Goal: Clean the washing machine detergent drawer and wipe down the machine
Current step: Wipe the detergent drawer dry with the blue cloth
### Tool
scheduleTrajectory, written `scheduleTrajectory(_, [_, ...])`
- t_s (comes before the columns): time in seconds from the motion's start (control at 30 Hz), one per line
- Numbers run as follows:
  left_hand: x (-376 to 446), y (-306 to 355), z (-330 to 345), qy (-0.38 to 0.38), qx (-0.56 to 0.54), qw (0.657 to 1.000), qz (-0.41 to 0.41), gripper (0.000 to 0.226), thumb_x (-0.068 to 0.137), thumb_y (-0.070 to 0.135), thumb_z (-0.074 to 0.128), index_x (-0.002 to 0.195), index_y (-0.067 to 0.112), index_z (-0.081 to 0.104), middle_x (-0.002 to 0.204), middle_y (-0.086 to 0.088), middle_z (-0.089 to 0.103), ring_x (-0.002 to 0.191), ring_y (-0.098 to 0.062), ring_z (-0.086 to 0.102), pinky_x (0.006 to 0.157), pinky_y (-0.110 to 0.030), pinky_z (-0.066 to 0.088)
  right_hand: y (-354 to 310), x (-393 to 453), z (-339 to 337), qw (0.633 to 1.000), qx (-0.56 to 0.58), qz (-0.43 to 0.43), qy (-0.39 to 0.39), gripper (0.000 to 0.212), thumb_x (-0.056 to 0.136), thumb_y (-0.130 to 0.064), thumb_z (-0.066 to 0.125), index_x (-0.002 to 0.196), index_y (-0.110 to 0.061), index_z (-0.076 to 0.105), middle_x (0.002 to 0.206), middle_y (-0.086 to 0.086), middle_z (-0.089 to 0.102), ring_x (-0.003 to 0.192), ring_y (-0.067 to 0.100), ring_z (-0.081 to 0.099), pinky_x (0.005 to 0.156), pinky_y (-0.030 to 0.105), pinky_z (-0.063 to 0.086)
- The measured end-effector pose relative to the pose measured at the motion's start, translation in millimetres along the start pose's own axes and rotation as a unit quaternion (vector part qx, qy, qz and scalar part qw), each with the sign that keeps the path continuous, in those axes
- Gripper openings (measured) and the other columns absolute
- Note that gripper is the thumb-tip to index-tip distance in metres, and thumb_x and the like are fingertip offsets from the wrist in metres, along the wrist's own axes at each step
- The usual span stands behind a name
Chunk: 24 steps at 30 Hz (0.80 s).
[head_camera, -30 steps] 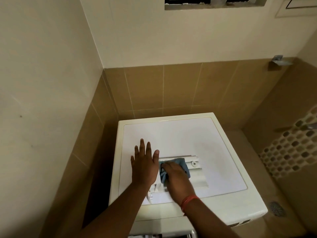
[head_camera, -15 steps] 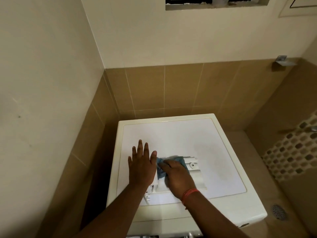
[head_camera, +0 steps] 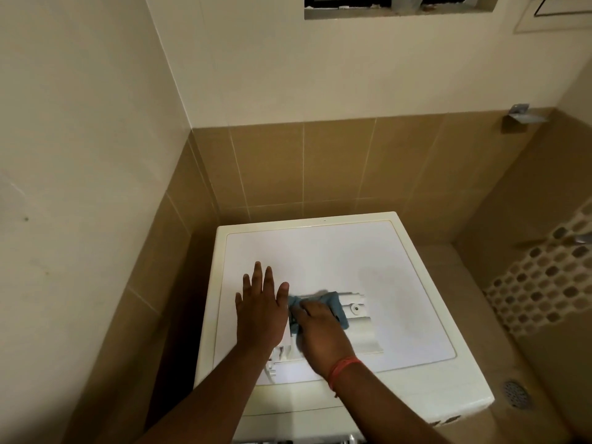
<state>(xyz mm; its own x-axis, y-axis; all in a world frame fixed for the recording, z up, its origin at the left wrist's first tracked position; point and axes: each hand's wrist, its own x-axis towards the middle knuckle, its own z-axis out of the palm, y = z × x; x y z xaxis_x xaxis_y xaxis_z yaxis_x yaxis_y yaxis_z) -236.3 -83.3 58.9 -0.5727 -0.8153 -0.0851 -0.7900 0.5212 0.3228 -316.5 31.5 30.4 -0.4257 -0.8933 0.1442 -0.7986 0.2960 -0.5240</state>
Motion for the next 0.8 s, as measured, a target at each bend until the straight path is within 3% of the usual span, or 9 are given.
scheduleTrajectory(0.13, [-1, -1, 0, 0.007, -0.014, 1.000, 0.005, 0.075, 0.091, 0.060, 0.002, 0.155, 0.023, 0.014, 0.164, 0.000, -0.003, 0.151, -0.027, 0.004, 0.120, -0.050, 0.016, 27, 8, -13, 0.997, -0.051, 0.050, -0.002, 0.039, 0.085, -0.018, 0.052, 0.123, -0.018, 0.064, 0.120, 0.006, 0.064, 0.112, 0.027, 0.059, 0.096, 0.032, 0.048])
scheduleTrajectory(0.23, [-1, 0, 0, 0.010, -0.023, 1.000, 0.004, 0.076, 0.091, 0.063, -0.002, 0.155, 0.024, 0.014, 0.164, 0.001, -0.002, 0.151, -0.026, 0.004, 0.120, -0.050, 0.015, 48, 11, -22, 0.993, -0.065, 0.092, 0.028, 0.040, 0.080, -0.004, 0.061, 0.119, -0.011, 0.067, 0.110, 0.011, 0.067, 0.103, 0.032, 0.064, 0.091, 0.032, 0.049])
scheduleTrajectory(0.37, [0, 0, -1, 0.004, -0.019, 1.000, -0.002, 0.074, 0.090, 0.060, 0.000, 0.155, 0.025, 0.006, 0.164, 0.001, -0.003, 0.151, -0.026, 0.001, 0.121, -0.050, 0.013, 10, 35, -11, 0.995, -0.001, 0.054, -0.087, 0.048, 0.087, -0.005, 0.053, 0.133, -0.017, 0.056, 0.132, 0.008, 0.056, 0.123, 0.028, 0.051, 0.106, 0.035, 0.040])
scheduleTrajectory(0.5, [-1, -1, -2, 0.002, -0.013, 1.000, -0.007, 0.075, 0.088, 0.059, -0.005, 0.155, 0.026, 0.000, 0.164, 0.001, -0.004, 0.151, -0.026, 0.000, 0.120, -0.052, 0.012, 5, 42, -11, 0.995, 0.065, -0.003, -0.081, 0.048, 0.081, -0.002, 0.053, 0.122, -0.024, 0.064, 0.113, -0.003, 0.067, 0.106, 0.014, 0.061, 0.097, 0.024, 0.045])
scheduleTrajectory(0.6, [-2, 0, -1, 0.008, -0.010, 1.000, -0.001, 0.077, 0.087, 0.061, -0.009, 0.155, 0.026, 0.000, 0.164, 0.002, -0.003, 0.151, -0.026, 0.000, 0.121, -0.051, 0.011, 36, 40, -35, 0.995, 0.031, 0.045, -0.085, 0.036, 0.088, -0.008, 0.053, 0.116, -0.023, 0.068, 0.104, -0.009, 0.065, 0.095, 0.011, 0.061, 0.082, 0.009, 0.039])
scheduleTrajectory(0.63, [-2, 0, -1, 0.013, -0.012, 1.000, -0.001, 0.079, 0.086, 0.062, -0.012, 0.155, 0.026, 0.001, 0.164, 0.003, -0.003, 0.151, -0.026, 0.000, 0.121, -0.051, 0.011, 49, 41, -42, 0.992, -0.030, 0.080, -0.096, 0.032, 0.093, -0.015, 0.050, 0.120, -0.022, 0.065, 0.112, -0.006, 0.063, 0.102, 0.014, 0.059, 0.084, 0.012, 0.038])
scheduleTrajectory(0.7, [-2, 1, 0, 0.020, -0.012, 1.000, 0.000, 0.085, 0.082, 0.064, -0.018, 0.155, 0.026, 0.003, 0.164, 0.002, -0.001, 0.151, -0.026, 0.001, 0.120, -0.051, 0.012, 64, 45, -48, 0.965, -0.160, 0.150, -0.143, 0.034, 0.096, -0.033, 0.042, 0.125, -0.027, 0.058, 0.122, 0.000, 0.058, 0.111, 0.023, 0.055, 0.094, 0.032, 0.042])
scheduleTrajectory(0.8, [-2, 2, 0, 0.027, -0.009, 1.000, -0.001, 0.096, 0.076, 0.067, -0.030, 0.155, 0.026, 0.004, 0.164, 0.002, 0.001, 0.151, -0.027, 0.003, 0.120, -0.052, 0.013, 36, 62, -40, 0.965, -0.137, 0.125, -0.185, 0.031, 0.095, -0.034, 0.044, 0.120, -0.028, 0.061, 0.120, 0.000, 0.058, 0.112, 0.025, 0.057, 0.090, 0.033, 0.042])
